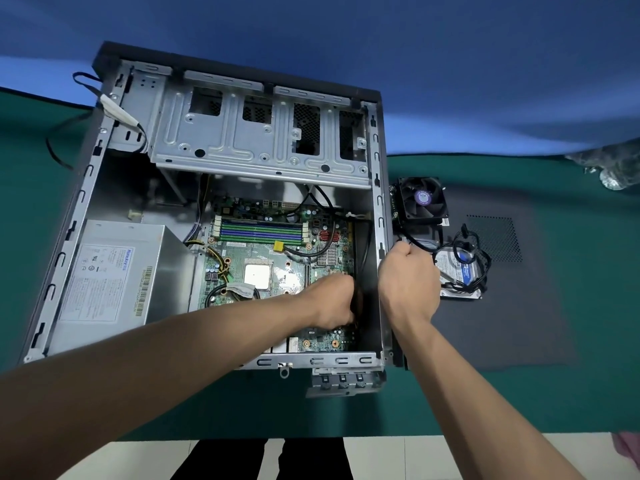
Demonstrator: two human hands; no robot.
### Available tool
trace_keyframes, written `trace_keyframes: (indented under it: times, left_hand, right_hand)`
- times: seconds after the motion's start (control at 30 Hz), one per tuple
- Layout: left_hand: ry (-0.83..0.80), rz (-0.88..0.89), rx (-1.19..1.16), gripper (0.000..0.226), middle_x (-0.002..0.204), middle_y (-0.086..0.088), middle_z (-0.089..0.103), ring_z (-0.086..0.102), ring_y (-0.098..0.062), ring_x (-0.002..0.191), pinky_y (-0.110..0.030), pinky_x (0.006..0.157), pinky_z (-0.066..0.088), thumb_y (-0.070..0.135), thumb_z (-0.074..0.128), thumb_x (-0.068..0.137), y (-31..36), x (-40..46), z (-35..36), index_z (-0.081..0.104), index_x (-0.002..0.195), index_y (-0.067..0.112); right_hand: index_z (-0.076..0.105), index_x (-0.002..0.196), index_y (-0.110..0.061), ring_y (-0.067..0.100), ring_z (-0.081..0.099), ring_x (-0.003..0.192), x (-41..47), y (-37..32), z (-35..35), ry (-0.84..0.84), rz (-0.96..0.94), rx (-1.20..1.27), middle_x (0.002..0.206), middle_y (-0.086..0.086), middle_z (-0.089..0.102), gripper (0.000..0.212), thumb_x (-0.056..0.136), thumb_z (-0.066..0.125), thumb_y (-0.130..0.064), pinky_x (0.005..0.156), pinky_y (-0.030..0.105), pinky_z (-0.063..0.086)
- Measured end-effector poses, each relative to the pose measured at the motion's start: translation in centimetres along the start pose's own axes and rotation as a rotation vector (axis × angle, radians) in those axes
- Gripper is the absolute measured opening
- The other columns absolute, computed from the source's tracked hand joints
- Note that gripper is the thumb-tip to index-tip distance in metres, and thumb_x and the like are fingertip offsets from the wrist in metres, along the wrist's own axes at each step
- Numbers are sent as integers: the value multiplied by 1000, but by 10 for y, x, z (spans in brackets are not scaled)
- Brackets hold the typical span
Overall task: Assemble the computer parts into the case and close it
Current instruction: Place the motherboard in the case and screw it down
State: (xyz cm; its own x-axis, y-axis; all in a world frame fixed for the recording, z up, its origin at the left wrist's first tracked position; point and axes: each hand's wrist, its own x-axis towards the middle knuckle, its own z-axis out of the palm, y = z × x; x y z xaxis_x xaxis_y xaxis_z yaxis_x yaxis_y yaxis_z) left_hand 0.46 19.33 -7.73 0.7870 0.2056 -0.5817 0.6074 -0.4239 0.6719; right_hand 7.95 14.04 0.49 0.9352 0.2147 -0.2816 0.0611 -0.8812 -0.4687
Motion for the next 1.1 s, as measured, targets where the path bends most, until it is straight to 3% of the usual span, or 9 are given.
trace_keyframes:
  times: [0.2,0.5,0.73,0.93,1.1]
  left_hand:
    - [-8,15,17,9,62,-9,57,59,-24,56,-25,46,46,2,61,82,2,-2,-2,63,76,-3]
    - [-8,28,23,9,83,-17,69,67,-28,76,-38,68,57,6,64,80,-2,1,-4,68,84,-2]
    - [-43,30,76,8,68,-12,61,66,-29,66,-35,56,54,4,62,82,2,-2,-3,65,80,-3]
    - [-59,42,89,13,77,-15,66,67,-27,71,-32,59,55,10,64,85,2,-2,-1,64,88,-3]
    - [-20,38,86,12,59,-7,55,59,-22,54,-26,48,46,8,63,85,1,-1,1,65,82,-4]
  right_hand:
    - [50,69,-12,20,42,61,1,0,1,-1,5,2,64,0,46,34,95,31,-22,62,33,30]
    - [43,60,-18,9,37,55,1,1,1,8,5,7,60,-4,43,37,96,31,-21,56,32,26]
    - [46,62,-15,9,40,56,2,2,1,5,-9,-4,62,-2,46,37,96,31,-21,52,30,26]
    - [45,61,-15,10,40,56,2,2,1,5,-20,-2,61,-1,47,38,95,30,-20,50,28,26]
    - [46,60,-16,11,41,56,3,2,1,5,-11,-7,61,-2,46,38,95,30,-20,50,28,26]
